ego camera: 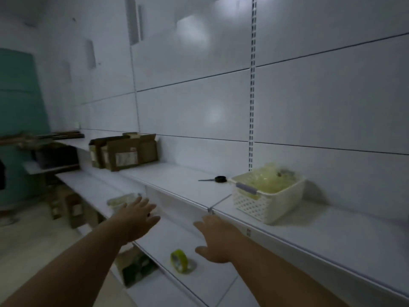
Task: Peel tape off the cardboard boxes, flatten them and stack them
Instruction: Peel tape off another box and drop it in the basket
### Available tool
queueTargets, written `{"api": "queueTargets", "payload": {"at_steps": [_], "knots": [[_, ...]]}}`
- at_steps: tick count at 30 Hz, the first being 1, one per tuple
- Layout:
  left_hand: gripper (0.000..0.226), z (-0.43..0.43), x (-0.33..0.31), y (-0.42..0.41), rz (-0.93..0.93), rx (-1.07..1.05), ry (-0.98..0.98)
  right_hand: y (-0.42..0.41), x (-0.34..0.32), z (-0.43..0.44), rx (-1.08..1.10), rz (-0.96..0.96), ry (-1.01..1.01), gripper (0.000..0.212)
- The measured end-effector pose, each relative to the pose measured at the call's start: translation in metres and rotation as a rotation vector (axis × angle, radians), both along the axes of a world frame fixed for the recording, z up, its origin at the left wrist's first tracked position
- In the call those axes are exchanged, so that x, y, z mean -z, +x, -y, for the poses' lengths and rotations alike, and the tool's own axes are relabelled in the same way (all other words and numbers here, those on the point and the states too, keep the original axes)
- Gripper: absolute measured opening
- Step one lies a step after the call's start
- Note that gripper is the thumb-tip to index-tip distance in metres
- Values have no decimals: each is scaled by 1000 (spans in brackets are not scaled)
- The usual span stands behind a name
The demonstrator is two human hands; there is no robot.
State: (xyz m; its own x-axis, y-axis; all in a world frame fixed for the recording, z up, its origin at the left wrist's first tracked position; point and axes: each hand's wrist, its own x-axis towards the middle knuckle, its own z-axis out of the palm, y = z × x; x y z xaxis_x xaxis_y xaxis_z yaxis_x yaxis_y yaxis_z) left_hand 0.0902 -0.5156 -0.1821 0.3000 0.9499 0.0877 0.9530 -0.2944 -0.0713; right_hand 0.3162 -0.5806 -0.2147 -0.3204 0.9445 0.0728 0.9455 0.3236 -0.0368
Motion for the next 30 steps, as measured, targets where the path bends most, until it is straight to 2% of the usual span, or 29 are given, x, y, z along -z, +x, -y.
{"api": "queueTargets", "payload": {"at_steps": [7,11,14,19,24,30], "knots": [[61,-61,-10,-45,-38,-191,-15,-34,-4,-95,-160,-36,1,68],[58,-95,-24,-66,-83,-245,19,-48,-20,-160,-204,35,41,71],[60,-113,-24,-79,25,-284,29,-74,-30,-201,-229,10,52,71],[58,-152,-27,-115,66,-286,64,-128,-26,-253,-296,-4,73,67],[56,-206,-30,-172,115,-261,62,-178,-30,-304,-255,76,75,69],[57,-284,-33,-236,130,-241,73,-231,-40,-358,-220,53,100,66]]}}
